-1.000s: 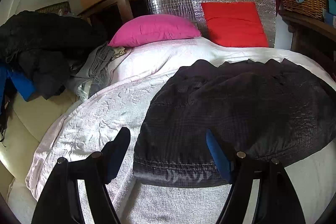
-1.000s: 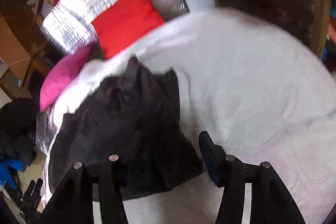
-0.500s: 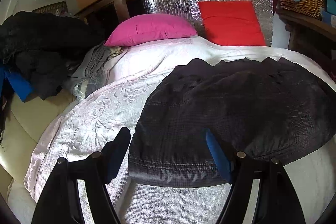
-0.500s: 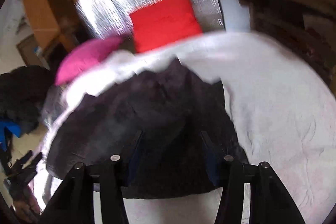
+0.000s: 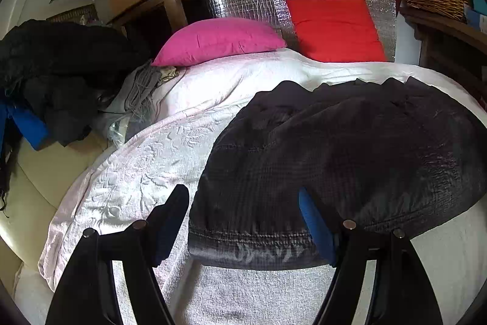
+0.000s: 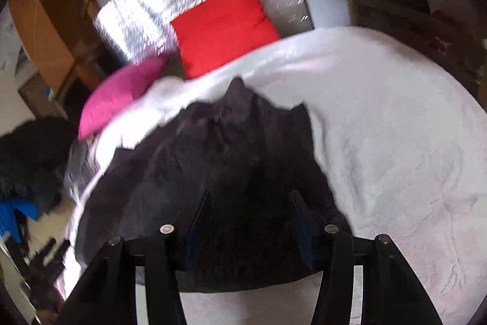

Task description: Fold large clothes

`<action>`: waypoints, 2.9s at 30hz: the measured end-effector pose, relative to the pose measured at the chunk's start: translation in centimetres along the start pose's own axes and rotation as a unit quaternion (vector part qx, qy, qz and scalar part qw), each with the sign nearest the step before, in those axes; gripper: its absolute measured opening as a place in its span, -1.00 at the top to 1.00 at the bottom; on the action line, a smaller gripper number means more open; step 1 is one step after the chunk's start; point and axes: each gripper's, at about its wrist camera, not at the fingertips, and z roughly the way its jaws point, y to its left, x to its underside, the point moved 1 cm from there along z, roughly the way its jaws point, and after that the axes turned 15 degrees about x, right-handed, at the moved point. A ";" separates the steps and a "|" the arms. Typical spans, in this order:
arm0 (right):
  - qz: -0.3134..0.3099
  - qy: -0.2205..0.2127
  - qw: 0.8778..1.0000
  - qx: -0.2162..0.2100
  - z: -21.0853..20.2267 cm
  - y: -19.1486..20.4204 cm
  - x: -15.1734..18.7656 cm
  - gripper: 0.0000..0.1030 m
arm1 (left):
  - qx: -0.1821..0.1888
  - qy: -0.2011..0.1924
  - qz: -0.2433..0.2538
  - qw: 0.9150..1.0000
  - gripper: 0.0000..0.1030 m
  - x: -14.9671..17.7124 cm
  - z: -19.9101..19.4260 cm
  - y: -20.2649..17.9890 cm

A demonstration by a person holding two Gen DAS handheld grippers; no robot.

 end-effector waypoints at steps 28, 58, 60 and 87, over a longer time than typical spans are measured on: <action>0.038 0.006 0.997 -0.072 0.3 1.2 -1.7 -0.16 | 0.021 0.010 -0.033 0.999 -0.46 -2.3 3.0 1.9; 0.029 0.048 0.997 -0.062 3.1 3.7 -3.1 -0.39 | 0.023 0.066 -0.028 0.997 -0.55 -3.0 4.6 3.3; 0.024 0.049 0.997 -0.061 1.7 3.1 -2.1 -0.39 | 0.015 0.069 -0.018 0.997 -0.55 -1.8 3.6 3.0; 0.105 0.084 0.991 0.003 -1.1 -4.8 2.1 -0.39 | 0.033 0.098 -0.088 0.991 -0.55 3.2 -0.1 4.0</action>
